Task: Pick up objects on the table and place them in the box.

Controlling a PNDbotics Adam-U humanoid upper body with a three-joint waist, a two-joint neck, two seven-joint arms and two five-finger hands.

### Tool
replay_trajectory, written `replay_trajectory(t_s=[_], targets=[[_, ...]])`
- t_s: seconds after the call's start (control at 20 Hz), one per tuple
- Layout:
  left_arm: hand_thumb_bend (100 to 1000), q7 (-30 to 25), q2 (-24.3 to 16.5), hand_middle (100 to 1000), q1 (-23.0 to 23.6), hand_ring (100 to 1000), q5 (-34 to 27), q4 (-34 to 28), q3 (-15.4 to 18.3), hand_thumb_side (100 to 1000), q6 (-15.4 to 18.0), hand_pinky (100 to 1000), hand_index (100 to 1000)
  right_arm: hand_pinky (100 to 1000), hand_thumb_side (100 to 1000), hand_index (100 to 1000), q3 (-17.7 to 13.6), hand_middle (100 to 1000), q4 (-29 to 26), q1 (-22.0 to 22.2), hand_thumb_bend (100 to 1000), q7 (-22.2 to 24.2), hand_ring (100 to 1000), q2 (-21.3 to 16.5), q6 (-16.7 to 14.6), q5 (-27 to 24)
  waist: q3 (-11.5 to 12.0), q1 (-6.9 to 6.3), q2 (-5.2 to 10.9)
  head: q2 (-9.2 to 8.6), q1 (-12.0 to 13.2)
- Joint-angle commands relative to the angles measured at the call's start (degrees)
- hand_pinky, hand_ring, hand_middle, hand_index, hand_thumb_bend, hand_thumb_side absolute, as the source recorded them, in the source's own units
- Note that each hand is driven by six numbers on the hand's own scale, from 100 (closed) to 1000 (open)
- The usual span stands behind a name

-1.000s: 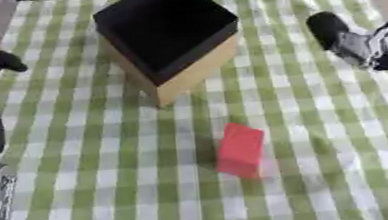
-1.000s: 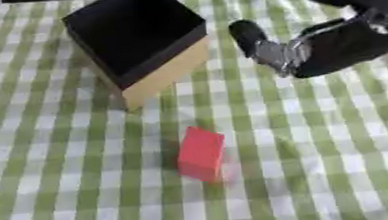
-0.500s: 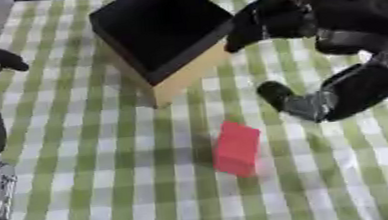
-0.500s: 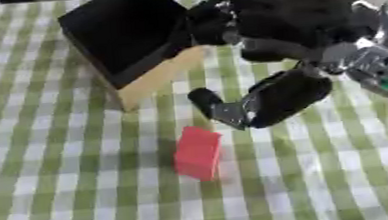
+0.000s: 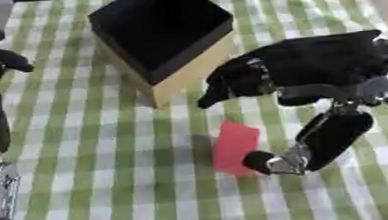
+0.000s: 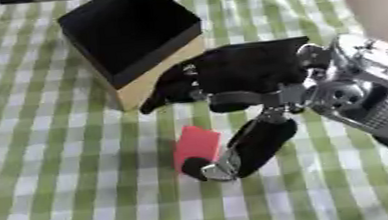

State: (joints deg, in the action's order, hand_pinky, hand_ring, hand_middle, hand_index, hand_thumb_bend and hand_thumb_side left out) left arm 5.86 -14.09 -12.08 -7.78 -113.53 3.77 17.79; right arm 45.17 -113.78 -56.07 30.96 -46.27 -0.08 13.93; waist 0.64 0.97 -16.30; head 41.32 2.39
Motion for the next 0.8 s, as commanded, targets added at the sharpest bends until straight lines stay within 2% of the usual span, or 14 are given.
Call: replay_trajectory(t_s=[0.05,0.25,0.35,0.45,0.6,0.8], targets=[[100,-0.2,-0.2,616,-0.2,503,-0.3,-1.1,0.2,724,-0.2,485,676,897,498,993,-1.1,852,-0.8,-0.4,317,2.8,964,-0.1,2.5,-1.0,0.0,-0.21,0.99,0.56,0.0],[100,-0.4,-0.1,616,-0.2,504,-0.4,-1.1,0.1,725,-0.3,485,676,908,498,1000,-1.8,873,-0.8,-0.1,340,6.1,972,0.7,5.1,1.1,0.0,-0.32,0.95,0.61,0.0],[100,-0.5,-0.1,616,-0.2,504,-0.5,-1.1,0.1,726,-0.3,485,676,911,482,1000,-2.3,878,-0.8,0.2,336,7.8,975,0.9,5.1,2.8,0.1,-0.38,0.92,0.56,0.0],[100,-0.6,0.0,616,-0.2,504,-0.5,-1.1,0.1,725,-0.3,486,676,927,420,998,-3.0,883,-0.8,0.8,325,9.4,990,0.9,4.8,4.3,0.0,-0.43,0.88,0.54,0.0],[100,-0.7,0.1,616,-0.3,504,-0.6,-1.1,0.0,726,-0.3,486,676,938,414,991,-4.2,874,-0.8,1.8,320,11.9,998,1.1,4.7,6.0,0.0,-0.49,0.81,0.44,0.0],[100,-0.9,0.2,617,-0.2,504,-0.7,-1.1,0.0,727,-0.4,485,676,951,425,990,-5.4,877,-0.8,2.5,323,15.5,1000,1.4,6.0,5.7,0.1,-0.50,0.74,0.40,-0.1]])
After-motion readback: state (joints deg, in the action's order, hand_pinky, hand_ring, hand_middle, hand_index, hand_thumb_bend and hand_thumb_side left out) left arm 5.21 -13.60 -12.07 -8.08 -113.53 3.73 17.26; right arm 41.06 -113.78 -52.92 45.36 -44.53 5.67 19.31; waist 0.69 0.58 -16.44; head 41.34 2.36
